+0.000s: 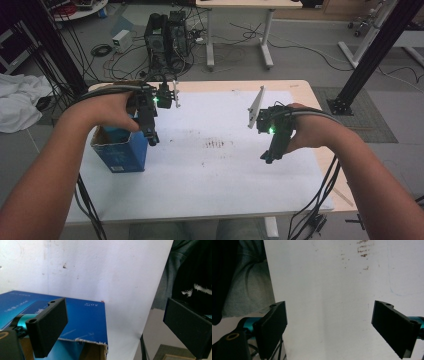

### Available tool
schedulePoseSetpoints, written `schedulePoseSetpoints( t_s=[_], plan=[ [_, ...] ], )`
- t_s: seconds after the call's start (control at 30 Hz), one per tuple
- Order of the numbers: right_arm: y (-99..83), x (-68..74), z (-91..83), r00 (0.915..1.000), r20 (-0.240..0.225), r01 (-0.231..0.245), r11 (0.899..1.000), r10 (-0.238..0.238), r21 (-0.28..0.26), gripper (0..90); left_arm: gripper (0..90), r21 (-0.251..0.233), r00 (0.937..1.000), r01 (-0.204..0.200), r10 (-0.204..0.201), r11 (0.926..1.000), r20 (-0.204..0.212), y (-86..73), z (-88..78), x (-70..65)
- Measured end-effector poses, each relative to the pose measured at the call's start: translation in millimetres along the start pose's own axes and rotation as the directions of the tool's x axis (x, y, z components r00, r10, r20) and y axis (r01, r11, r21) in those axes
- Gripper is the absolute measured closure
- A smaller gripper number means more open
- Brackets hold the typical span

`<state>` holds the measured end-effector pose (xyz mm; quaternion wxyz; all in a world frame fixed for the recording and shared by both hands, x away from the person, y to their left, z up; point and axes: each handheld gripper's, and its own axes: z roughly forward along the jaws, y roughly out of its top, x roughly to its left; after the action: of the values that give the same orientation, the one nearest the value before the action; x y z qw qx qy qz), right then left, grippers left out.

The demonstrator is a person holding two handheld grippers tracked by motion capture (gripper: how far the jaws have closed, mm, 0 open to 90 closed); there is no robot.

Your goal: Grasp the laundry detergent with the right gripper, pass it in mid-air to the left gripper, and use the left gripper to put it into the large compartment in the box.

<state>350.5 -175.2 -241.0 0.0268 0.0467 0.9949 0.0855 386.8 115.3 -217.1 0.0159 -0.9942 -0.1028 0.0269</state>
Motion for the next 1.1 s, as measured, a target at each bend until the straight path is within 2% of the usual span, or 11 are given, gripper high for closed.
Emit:
schedulePoseSetpoints(
  t_s=[0.03, 0.17, 0.2, 0.27, 0.3, 0.37, 0.47, 0.6, 1.0, 1.03, 1.1],
  plan=[
    [1.1, -3.3, 0.8, 0.9992, 0.004, 0.041, 0.999, -0.041, 0.022, 12.2, 5.6, -0.004, 1.0000, 0.002, -0.002, 1.0000, -0.006, 2.0, 1.5, -1.4],
    [6.3, -7.9, 2.8, 0.9976, -0.004, 0.069, 0.997, -0.069, 0.034, 12.3, 5.6, 0.014, 0.9998, -0.021, 0.021, 0.9997, 0.001, 11.4, 6.9, -7.3],
    [7.5, -7.9, 3.5, 0.9981, -0.014, 0.060, 0.998, -0.059, 0.031, 12.2, 5.6, 0.010, 0.9995, -0.030, 0.030, 0.9995, 0.001, 13.2, 9.2, -8.9],
    [8.7, -10.8, 5.8, 0.9962, -0.010, 0.086, 0.995, -0.086, 0.042, 12.3, 5.6, 0.014, 0.9993, -0.036, 0.036, 0.9993, 0.011, 16.8, 11.6, -11.6],
    [9.5, -10.4, 6.9, 0.9975, -0.015, 0.069, 0.997, -0.069, 0.043, 12.3, 5.6, 0.016, 0.9991, -0.042, 0.042, 0.9990, 0.006, 18.5, 12.2, -12.0],
    [10.2, -13.0, 9.8, 0.9969, -0.008, 0.079, 0.995, -0.078, 0.054, 12.2, 5.6, 0.027, 0.9980, -0.060, 0.060, 0.9978, 0.019, 21.0, 13.8, -12.5],
    [10.3, -15.0, 13.9, 0.9977, -0.009, 0.067, 0.996, -0.067, 0.053, 12.3, 5.6, 0.025, 0.9974, -0.072, 0.072, 0.9971, 0.009, 22.0, 15.3, -13.1],
    [10.9, -17.8, 19.3, 0.9964, -0.011, 0.085, 0.994, -0.084, 0.072, 12.3, 5.6, 0.023, 0.9975, -0.069, 0.069, 0.9974, 0.013, 20.8, 15.9, -11.7],
    [11.1, -17.2, 17.6, 0.9980, 0.000, 0.063, 0.996, -0.063, 0.067, 12.3, 5.6, 0.007, 0.9962, -0.088, 0.088, 0.9961, 0.001, 21.8, 18.2, -10.8],
    [10.8, -18.1, 17.3, 0.9970, 0.003, 0.077, 0.995, -0.077, 0.069, 12.3, 5.6, 0.005, 0.9961, -0.088, 0.088, 0.9961, 0.000, 21.7, 18.4, -10.8],
    [10.6, -17.4, 17.2, 0.9982, 0.003, 0.059, 0.996, -0.059, 0.066, 12.3, 5.6, 0.002, 0.9962, -0.087, 0.087, 0.9962, 0.001, 21.4, 18.7, -10.7]
  ],
)
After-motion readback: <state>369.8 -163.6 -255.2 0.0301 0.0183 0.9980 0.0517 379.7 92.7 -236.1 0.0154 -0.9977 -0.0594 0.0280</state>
